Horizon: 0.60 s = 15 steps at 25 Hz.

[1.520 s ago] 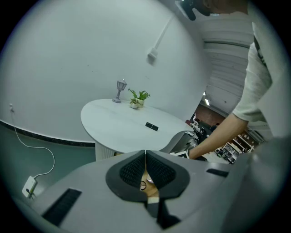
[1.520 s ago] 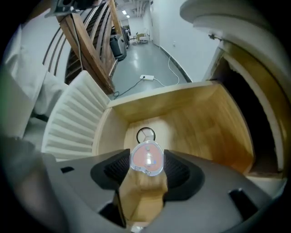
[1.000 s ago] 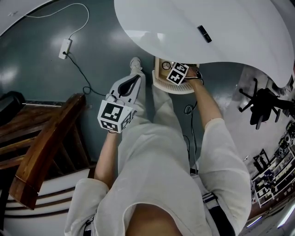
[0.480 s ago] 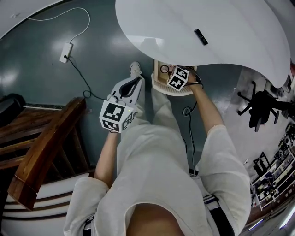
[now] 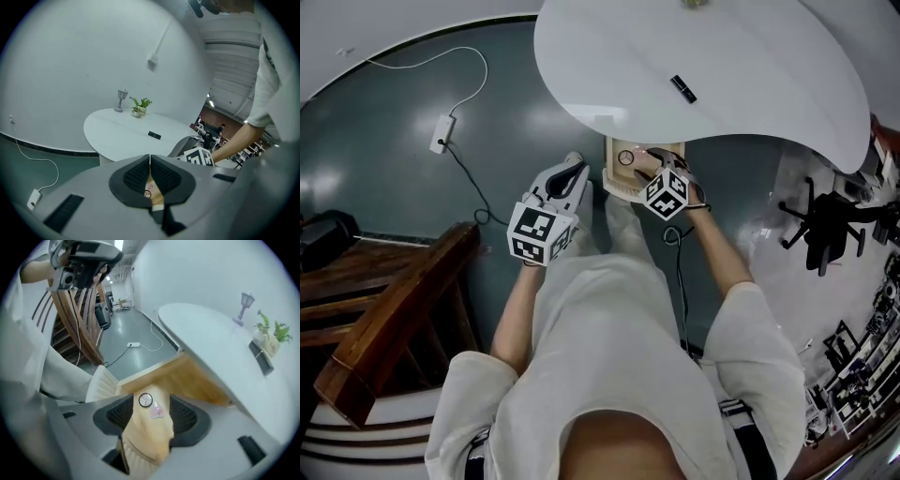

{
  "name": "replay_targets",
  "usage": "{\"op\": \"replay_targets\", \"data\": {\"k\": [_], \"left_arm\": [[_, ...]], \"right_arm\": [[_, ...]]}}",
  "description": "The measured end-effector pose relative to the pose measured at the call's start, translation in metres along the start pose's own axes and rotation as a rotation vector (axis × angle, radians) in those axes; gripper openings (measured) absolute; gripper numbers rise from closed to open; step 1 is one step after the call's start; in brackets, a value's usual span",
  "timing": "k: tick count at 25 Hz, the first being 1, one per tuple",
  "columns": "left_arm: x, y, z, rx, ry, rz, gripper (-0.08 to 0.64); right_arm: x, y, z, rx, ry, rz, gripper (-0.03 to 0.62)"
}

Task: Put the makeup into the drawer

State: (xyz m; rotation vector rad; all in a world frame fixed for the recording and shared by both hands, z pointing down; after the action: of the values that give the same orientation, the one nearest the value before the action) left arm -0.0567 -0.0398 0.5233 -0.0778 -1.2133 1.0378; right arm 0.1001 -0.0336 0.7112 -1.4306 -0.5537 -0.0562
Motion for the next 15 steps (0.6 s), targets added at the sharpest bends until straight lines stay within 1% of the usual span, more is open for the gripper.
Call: {"op": "replay_targets", "data": {"k": [4, 8, 15], "left_arm": [[-0.009, -0.002, -0.009, 0.014, -0.026, -0.007, 0.014], [-0.021, -0.007, -0.022, 0.034, -0.052, -0.016, 0.014], [-0.039, -0.017, -0.044, 0.067, -0.089, -0.034, 0.014]], "right_arm": [[-0.013, 0.042, 0.003, 0.055, -0.045, -0.084, 0.239], [-0.023, 0.081, -0.005, 0.115, -0.047, -0.145, 0.239], [-0.024, 0.124, -0.066, 0.245, -0.058, -0.175, 0.235]]}}
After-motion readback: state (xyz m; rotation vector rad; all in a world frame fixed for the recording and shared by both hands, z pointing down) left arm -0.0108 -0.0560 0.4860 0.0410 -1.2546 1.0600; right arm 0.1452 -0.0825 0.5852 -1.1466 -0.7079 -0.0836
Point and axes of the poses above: the fingertips, and each gripper's own axes: y backward along the fingers, z to its left, x out of its underside, the point moved 3 cm from there along y, backward along the fingers, and after that the axes turned 5 degrees about y, right-handed, at the moved point
